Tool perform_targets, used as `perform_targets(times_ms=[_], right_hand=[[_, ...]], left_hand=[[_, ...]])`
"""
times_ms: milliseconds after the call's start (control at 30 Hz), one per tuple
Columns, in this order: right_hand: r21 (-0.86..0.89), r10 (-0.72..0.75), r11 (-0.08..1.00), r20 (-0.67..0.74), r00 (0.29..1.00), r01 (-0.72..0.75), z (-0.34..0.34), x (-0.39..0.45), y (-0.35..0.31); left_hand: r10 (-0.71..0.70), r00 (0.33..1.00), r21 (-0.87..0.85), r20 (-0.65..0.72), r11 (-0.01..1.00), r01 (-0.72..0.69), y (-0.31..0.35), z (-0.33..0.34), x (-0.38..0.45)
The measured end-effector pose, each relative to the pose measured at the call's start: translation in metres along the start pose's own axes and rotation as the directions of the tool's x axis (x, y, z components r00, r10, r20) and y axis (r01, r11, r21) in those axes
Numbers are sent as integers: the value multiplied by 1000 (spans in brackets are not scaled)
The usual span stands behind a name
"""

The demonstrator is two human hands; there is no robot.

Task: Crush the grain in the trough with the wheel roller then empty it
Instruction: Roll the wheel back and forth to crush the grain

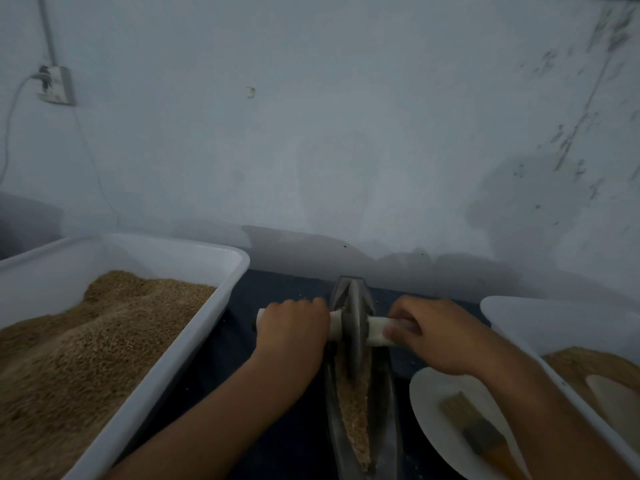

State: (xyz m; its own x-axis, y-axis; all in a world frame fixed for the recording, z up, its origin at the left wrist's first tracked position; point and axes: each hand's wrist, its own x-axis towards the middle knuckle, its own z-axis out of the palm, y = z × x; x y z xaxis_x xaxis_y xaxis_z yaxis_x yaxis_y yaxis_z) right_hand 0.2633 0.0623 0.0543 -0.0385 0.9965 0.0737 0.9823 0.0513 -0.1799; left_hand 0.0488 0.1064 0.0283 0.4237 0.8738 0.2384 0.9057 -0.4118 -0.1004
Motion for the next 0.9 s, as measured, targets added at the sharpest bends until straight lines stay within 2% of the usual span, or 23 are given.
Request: perform_targets(times_ms=[67, 133, 300, 467, 600, 667, 767, 900], right_hand=[[-60, 1, 998, 112, 994, 5, -13, -13, -9], [-110, -2, 994, 164, 986, 20, -25, -24, -20], [-184, -42, 980, 173, 984, 74, -39, -46, -43], [-173, -52, 981, 171, 984, 82, -41, -47, -42], [-132, -6, 991, 187, 982, 31, -31, -33, -29], [-125, 12, 992, 175, 985, 10, -21, -21, -18], [-75, 21, 997, 104, 994, -13, -3, -3, -2], [-46, -23, 999, -117, 993, 18, 16, 12, 9]], left_hand=[[5, 998, 17, 55, 1000, -6, 4, -13, -7], [39, 993, 49, 110, 998, -45, 8, -27, -17], [130, 963, 102, 237, 982, -158, 12, -49, -40], [128, 964, 58, 234, 988, -145, 9, -54, -45], [137, 965, -2, 224, 990, -140, 8, -43, -36], [127, 968, -68, 215, 991, -115, 7, -35, -26], [120, 985, -97, 120, 989, -109, 3, -18, -11], [133, 991, -116, 2, 984, -132, -3, 2, 4]])
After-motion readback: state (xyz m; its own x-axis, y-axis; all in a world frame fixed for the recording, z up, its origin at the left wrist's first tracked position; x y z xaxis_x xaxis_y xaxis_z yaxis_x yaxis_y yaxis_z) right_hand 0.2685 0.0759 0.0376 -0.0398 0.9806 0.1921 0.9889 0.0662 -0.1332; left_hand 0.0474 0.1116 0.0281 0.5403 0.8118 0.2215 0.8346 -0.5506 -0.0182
